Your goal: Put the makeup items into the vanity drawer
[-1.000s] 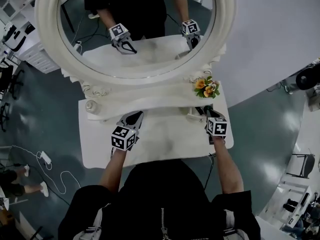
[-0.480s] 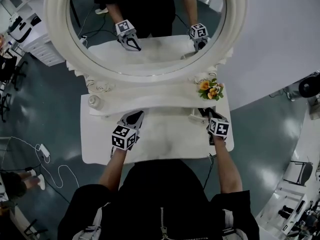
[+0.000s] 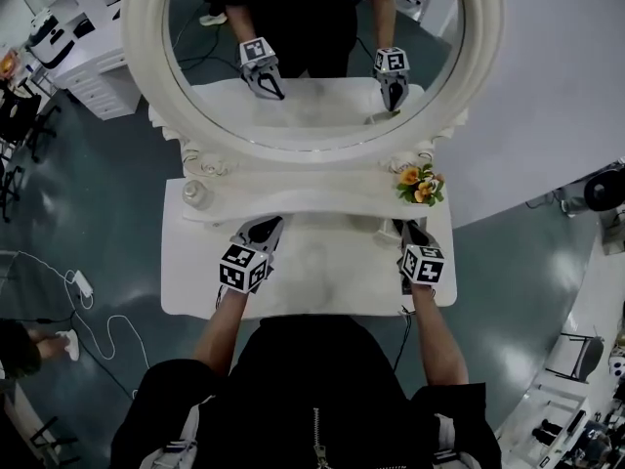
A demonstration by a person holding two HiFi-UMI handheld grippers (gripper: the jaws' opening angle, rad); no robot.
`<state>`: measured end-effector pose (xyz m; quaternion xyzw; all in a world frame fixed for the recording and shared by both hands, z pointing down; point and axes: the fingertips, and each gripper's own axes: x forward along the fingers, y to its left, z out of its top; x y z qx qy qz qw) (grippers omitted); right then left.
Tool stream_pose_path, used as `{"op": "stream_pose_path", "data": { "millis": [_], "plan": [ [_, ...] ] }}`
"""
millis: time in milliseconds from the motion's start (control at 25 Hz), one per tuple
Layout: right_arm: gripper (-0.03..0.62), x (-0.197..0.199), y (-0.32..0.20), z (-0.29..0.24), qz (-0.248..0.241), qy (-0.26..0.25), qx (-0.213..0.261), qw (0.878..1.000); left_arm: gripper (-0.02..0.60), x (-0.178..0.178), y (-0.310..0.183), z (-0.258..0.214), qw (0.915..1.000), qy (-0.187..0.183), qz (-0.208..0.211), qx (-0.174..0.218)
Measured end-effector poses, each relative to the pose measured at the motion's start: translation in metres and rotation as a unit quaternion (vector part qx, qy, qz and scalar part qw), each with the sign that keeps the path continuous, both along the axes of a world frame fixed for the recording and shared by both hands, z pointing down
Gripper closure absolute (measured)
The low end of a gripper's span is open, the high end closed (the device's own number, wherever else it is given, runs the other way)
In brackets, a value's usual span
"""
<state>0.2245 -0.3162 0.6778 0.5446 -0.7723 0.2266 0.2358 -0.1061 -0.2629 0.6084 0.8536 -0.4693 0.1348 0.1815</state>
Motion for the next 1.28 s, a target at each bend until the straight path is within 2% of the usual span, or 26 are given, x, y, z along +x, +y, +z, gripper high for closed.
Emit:
{"op": "stream_pose_path", "data": {
  "millis": [360, 600, 840, 1040, 1280],
  "plan": [
    [0.591, -0.103, 0.003, -0.048, -0.115, -0.011, 0.065, 0.991, 0.560, -0.025, 0.008, -0.021, 0.9994, 0.000, -0.027, 0.022],
    [0.591, -0.156, -0.003, -0.112, -0.136, -0.070, 0.151, 0.977, 0.560, -0.041, 0.006, -0.056, 0.9967, -0.008, -0.051, 0.064],
    [0.592, -0.176, -0.002, -0.164, -0.154, -0.089, 0.217, 0.960, 0.560, -0.059, 0.006, -0.095, 0.9915, -0.007, -0.074, 0.106],
    [0.592, -0.176, 0.000, -0.172, -0.160, -0.085, 0.228, 0.957, 0.560, -0.061, 0.011, -0.106, 0.9897, -0.009, -0.077, 0.120],
    [0.592, -0.172, 0.001, -0.166, -0.156, -0.089, 0.231, 0.956, 0.560, -0.060, 0.012, -0.101, 0.9903, -0.004, -0.079, 0.115]
  ]
}}
